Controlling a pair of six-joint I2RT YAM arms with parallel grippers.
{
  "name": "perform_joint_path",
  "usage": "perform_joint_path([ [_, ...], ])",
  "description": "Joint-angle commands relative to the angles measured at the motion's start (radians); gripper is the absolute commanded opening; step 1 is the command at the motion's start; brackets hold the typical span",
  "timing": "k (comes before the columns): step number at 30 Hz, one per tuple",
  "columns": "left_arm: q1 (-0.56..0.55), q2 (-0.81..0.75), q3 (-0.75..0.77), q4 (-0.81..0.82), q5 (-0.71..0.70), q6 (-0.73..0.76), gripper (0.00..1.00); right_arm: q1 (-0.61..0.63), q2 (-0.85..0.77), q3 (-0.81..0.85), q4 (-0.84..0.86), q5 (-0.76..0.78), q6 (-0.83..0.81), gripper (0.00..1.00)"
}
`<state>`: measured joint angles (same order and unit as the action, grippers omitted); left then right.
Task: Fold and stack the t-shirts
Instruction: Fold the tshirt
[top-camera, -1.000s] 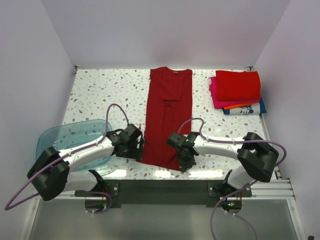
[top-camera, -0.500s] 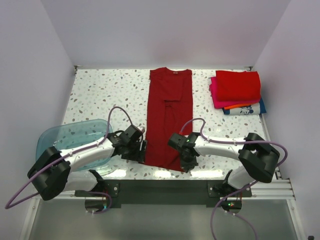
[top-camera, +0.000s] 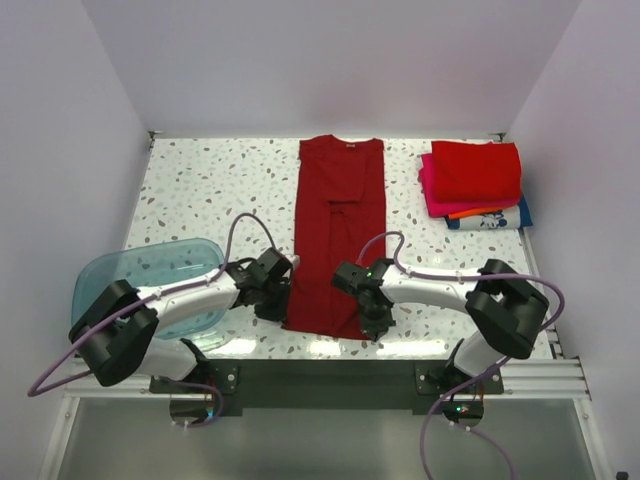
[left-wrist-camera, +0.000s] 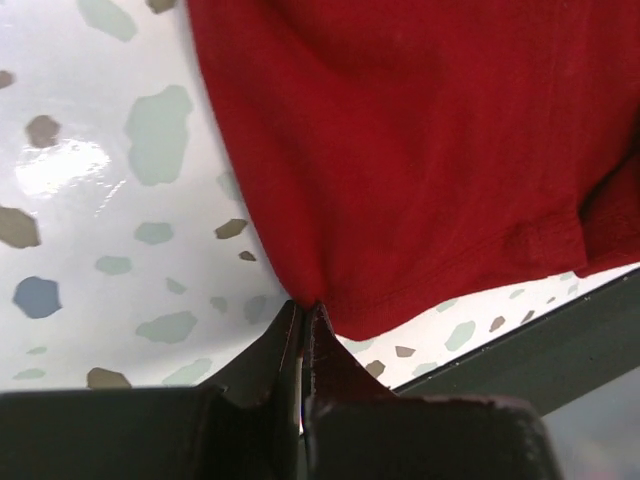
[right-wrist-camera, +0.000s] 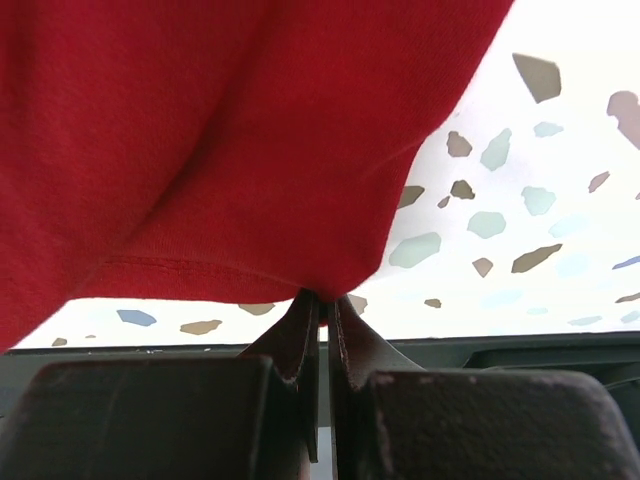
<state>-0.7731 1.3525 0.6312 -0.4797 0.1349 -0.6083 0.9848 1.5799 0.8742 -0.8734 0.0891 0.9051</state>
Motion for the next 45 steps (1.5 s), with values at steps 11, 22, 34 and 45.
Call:
perform_joint_path([
  [11,-0.015,-0.018,0.094,-0.117,0.141,-0.014,0.0,-0.017,-0.021,0.138,-0.137,0.015,-0.069,0.0],
  [22,-0.003,0.033,0.277,-0.224,0.057,-0.018,0.0,-0.067,-0.055,0.175,-0.131,-0.005,-0.09,0.0],
  [34,0.11,0.186,0.444,-0.151,0.022,-0.002,0.0,-0.308,0.026,0.29,-0.039,-0.042,-0.267,0.0],
  [45,0.218,0.402,0.72,-0.114,0.026,0.061,0.0,-0.466,0.276,0.574,-0.041,-0.068,-0.408,0.0],
])
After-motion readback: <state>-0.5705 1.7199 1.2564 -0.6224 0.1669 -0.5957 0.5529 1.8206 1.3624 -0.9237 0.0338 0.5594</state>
